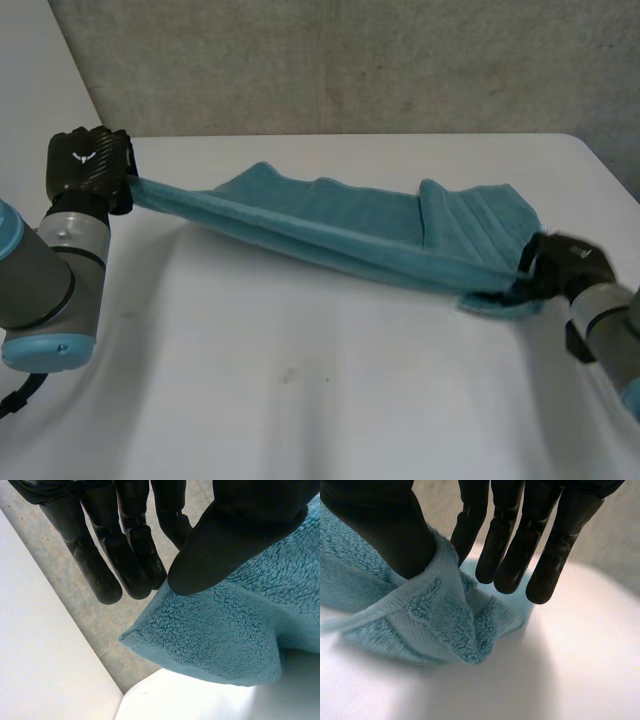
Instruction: Fold the laundry
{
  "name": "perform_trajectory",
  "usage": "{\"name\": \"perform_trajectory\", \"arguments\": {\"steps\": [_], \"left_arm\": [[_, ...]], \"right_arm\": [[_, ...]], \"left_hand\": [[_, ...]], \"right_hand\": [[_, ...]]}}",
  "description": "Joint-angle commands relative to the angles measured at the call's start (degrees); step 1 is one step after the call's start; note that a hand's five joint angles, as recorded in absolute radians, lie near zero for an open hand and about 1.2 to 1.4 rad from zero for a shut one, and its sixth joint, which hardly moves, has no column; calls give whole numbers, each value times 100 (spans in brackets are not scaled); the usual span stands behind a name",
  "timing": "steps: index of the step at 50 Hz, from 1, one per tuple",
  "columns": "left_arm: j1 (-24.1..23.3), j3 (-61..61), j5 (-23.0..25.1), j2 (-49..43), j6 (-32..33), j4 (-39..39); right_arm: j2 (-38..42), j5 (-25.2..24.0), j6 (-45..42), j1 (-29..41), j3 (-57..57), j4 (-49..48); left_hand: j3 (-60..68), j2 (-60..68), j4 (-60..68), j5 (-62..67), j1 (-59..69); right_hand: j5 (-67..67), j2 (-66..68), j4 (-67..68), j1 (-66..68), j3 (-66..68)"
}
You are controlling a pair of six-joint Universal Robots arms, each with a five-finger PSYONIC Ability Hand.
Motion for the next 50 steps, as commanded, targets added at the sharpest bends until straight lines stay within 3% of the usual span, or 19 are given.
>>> {"name": "perform_trajectory", "arguments": {"steps": [1,3,5,8,10,19,22,29,33,35,37,38,40,41,43,46,48,50], "left_arm": [[-21,-15,16,769,34,-515],[-21,29,34,1063,34,-781],[-12,91,174,1605,34,-1376],[-12,108,236,1775,34,-1564],[-3,74,394,2107,51,-2010],[58,-58,491,2047,174,-2952],[76,-67,491,1476,447,-3093],[137,423,491,-59,1518,-3128],[76,1137,473,-607,1625,-3110],[49,1629,465,-862,1633,-3093],[-47,2809,473,-1238,1625,-3006],[-47,2815,473,-1240,1625,-3005],[-118,4014,386,-1337,1590,-2446],[-118,4020,386,-1337,1589,-2443],[-188,4685,141,-1223,1458,-1472],[-161,4767,-19,-1038,1361,-1019],[-162,4679,-150,-696,1090,-388],[-127,4583,-133,-652,941,-377]], "right_arm": [[-1815,-210,-976,-297,-622,350],[-2091,-352,-1322,-298,-1002,774],[-2354,-780,-1943,-367,-1894,1989],[-2285,-993,-2192,-438,-2303,2585],[-1874,-1274,-2656,-657,-2854,3573],[-747,-1204,-4416,-711,-3006,5010],[-378,-976,-4899,-711,-2883,5213],[605,-353,-5013,-123,-3312,4626],[1002,-53,-5013,133,-3867,4123],[1352,288,-5004,360,-4890,3520],[1502,446,-5004,501,-5479,3151],[1503,448,-5004,502,-5485,3147],[1617,667,-4969,695,-6718,2221],[1617,668,-4969,696,-6724,2216],[1539,764,-4873,775,-7259,1044],[1354,747,-4776,792,-7137,554],[681,695,-4610,827,-6456,160],[399,633,-4600,827,-6043,176]], "left_hand": [[1033,1019,1027,1034,1112],[1033,1019,1027,1034,1112],[1033,1019,1027,1034,1112],[1033,1019,1027,1034,1112],[1033,1019,1027,1034,1112],[1033,1019,1027,1034,1112],[1033,1019,1027,1034,1112],[1033,1019,1027,1034,1112],[1033,1019,1027,1034,1112],[1033,1019,1027,1034,1112],[1033,1019,1027,1034,1112],[1033,1019,1027,1034,1112],[1033,1019,1027,1034,1112],[1033,1019,1027,1034,1112],[1033,1019,1027,1034,1112],[1033,1019,1027,1034,1112],[1033,1019,1027,1034,1112],[1033,1019,1027,1034,1112]], "right_hand": [[1605,1245,1172,2556,1215],[1605,1245,1172,2556,1215],[1605,1245,1172,2556,1215],[1605,1245,1172,2556,1215],[1605,1245,1172,2556,1215],[1605,1245,1172,2556,1215],[1605,1245,1172,2556,1215],[1605,1245,1172,2556,1215],[1605,1245,1172,2556,1215],[1605,1245,1172,2556,1215],[1605,1245,1172,2556,1215],[1605,1245,1172,2556,1215],[1605,1245,1172,2556,1215],[1605,1245,1172,2556,1215],[1605,1245,1172,2556,1215],[1605,1245,1172,2556,1215],[1605,1245,1172,2556,1215],[1605,1245,1172,2556,1215]]}}
